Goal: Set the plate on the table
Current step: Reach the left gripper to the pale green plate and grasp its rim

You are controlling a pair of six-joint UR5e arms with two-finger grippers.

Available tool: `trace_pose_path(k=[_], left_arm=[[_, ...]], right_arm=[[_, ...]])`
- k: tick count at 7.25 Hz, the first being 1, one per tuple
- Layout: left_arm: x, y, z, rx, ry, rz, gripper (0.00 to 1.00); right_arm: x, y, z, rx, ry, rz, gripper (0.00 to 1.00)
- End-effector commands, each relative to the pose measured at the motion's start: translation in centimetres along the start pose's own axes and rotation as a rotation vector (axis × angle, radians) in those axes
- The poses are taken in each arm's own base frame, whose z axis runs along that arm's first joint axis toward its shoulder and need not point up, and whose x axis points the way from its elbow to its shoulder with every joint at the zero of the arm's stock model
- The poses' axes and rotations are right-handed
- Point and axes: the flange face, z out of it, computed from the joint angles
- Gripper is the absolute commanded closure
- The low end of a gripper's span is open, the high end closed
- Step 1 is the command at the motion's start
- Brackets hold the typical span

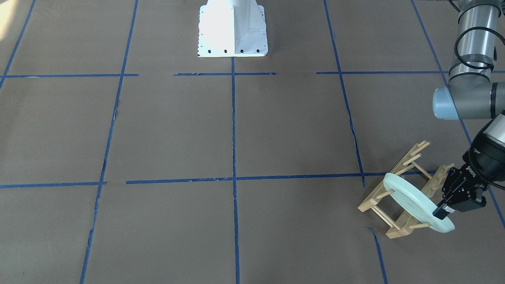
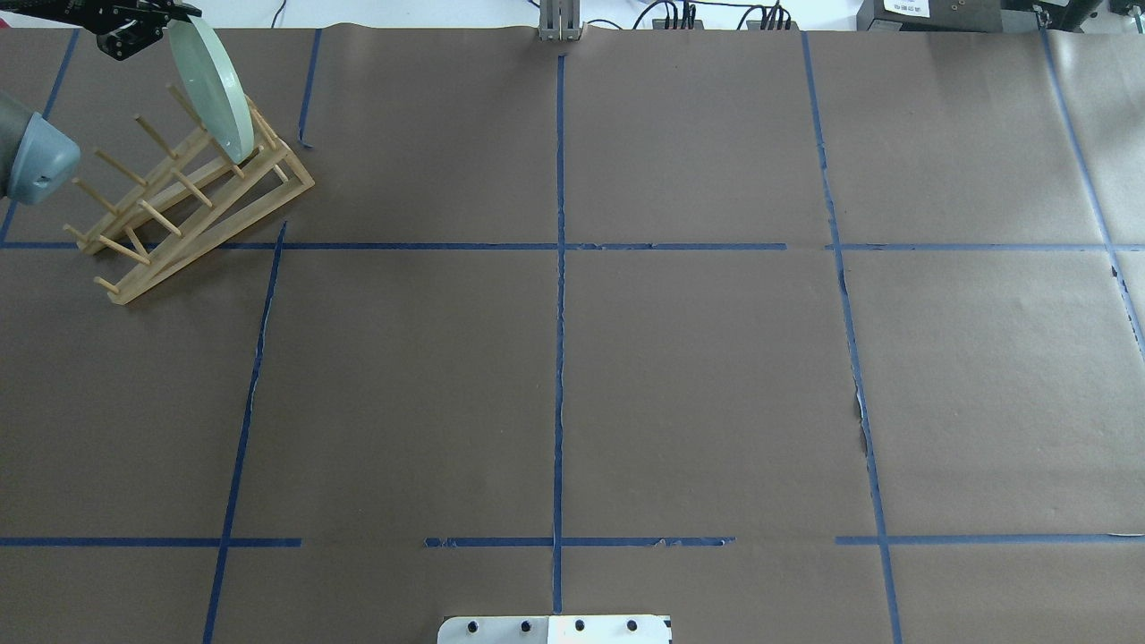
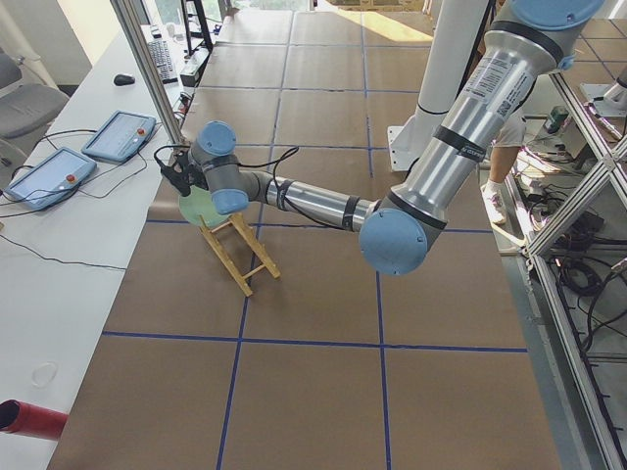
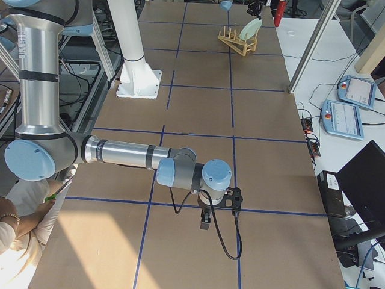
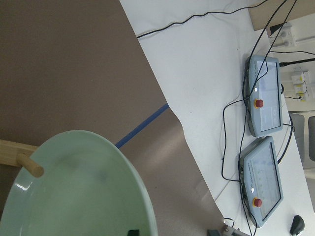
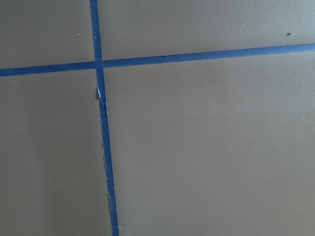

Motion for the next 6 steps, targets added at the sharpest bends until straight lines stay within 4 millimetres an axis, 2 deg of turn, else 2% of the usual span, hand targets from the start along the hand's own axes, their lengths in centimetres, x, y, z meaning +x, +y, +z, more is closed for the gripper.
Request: trace_pose_path(k=[1, 2, 3, 4, 5, 6], left_arm=[[2.3, 0.0, -3.1, -0.005, 0.051, 0.006, 1.0], [4.8, -1.5, -7.0, -0.033, 0.076, 0.0, 1.0], [7.2, -0.3, -7.8, -0.091, 0.042, -0.019, 1.0], [11.8, 3.5, -6.6, -0.099, -0.024, -0.033, 1.0], [15.3, 9.4, -4.4, -0.109, -0.124, -0.002, 1.0], [16.0, 15.5, -2.1, -0.113, -0.249, 0.08, 1.0]], right_arm=[[0.0, 0.0, 0.0, 0.0, 0.0, 0.0, 0.0], [0.0, 0.0, 0.0, 0.0, 0.0, 0.0, 0.0], [0.0, 0.0, 0.0, 0.0, 0.0, 0.0, 0.0], [0.0, 0.0, 0.0, 0.0, 0.0, 0.0, 0.0], [0.0, 0.0, 0.0, 0.0, 0.0, 0.0, 0.0], [0.0, 0.0, 0.0, 0.0, 0.0, 0.0, 0.0]])
